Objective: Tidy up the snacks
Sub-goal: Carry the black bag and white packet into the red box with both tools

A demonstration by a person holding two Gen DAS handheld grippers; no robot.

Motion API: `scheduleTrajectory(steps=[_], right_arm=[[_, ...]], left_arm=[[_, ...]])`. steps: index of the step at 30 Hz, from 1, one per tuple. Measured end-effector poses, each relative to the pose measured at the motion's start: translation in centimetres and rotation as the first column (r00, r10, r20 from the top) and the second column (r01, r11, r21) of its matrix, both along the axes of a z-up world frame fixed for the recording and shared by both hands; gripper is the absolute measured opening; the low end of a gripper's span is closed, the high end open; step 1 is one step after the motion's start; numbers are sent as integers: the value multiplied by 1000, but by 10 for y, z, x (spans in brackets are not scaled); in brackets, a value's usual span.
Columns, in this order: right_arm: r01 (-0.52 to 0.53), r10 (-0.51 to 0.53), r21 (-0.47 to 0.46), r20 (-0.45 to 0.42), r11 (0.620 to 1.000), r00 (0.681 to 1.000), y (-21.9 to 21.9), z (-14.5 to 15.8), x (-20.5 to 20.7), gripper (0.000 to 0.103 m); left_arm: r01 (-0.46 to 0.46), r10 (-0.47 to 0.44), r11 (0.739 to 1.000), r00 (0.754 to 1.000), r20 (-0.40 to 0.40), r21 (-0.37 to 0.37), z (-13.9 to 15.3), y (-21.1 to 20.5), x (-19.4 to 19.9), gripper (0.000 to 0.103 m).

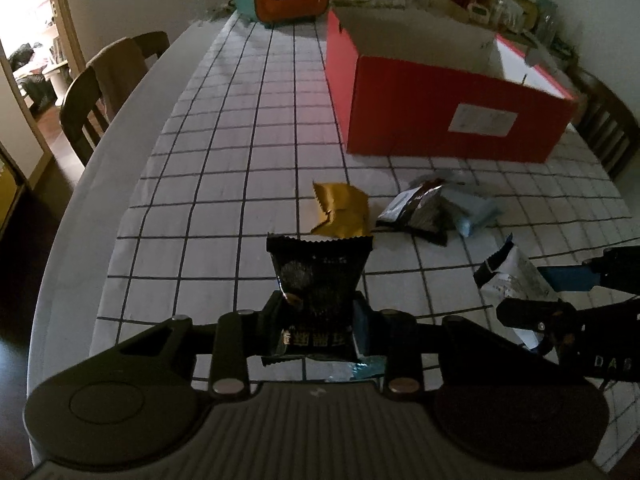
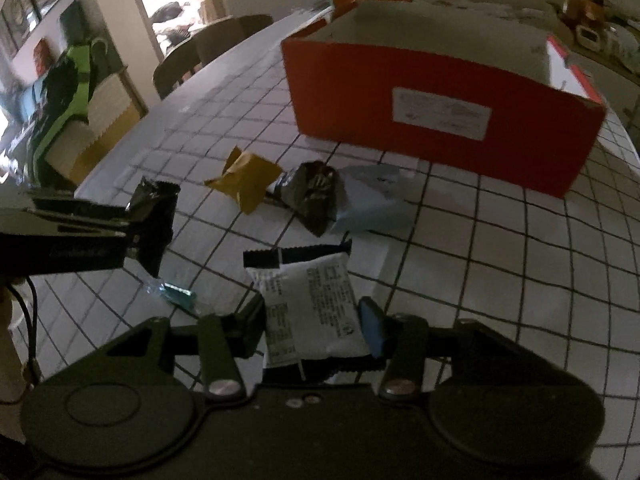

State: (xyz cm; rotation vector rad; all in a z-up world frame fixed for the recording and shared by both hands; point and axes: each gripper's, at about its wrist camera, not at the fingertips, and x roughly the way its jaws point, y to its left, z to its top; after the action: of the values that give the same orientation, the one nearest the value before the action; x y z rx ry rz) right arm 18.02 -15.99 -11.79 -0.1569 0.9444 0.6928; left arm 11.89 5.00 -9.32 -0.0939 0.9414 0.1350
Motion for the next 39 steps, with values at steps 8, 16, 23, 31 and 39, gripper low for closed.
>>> scheduleTrajectory(steps=[8,16,23,31,39], right_arm=[[59,-61,66,30,996,998,-11,31,0,48],[110,-124,128,106,986,987,-25,72,13,48],[127,-154,152,182,980,971,-33,103,32,48],[124,-158,140,270,982,950,-39,129,57,48],[145,-176,124,290,982,941,-46,138,98,48]], left_arm=[[-10,11,1000,999,49,-27,25,-3,-4,34],[-4,9,999,993,116,-44,63,-8,2,34],[21,-17,1000,984,179,-22,92,-18,19,34],[59,-61,998,974,218,15,117,-32,49,34],[71,-75,997,974,214,27,126,-45,95,34]])
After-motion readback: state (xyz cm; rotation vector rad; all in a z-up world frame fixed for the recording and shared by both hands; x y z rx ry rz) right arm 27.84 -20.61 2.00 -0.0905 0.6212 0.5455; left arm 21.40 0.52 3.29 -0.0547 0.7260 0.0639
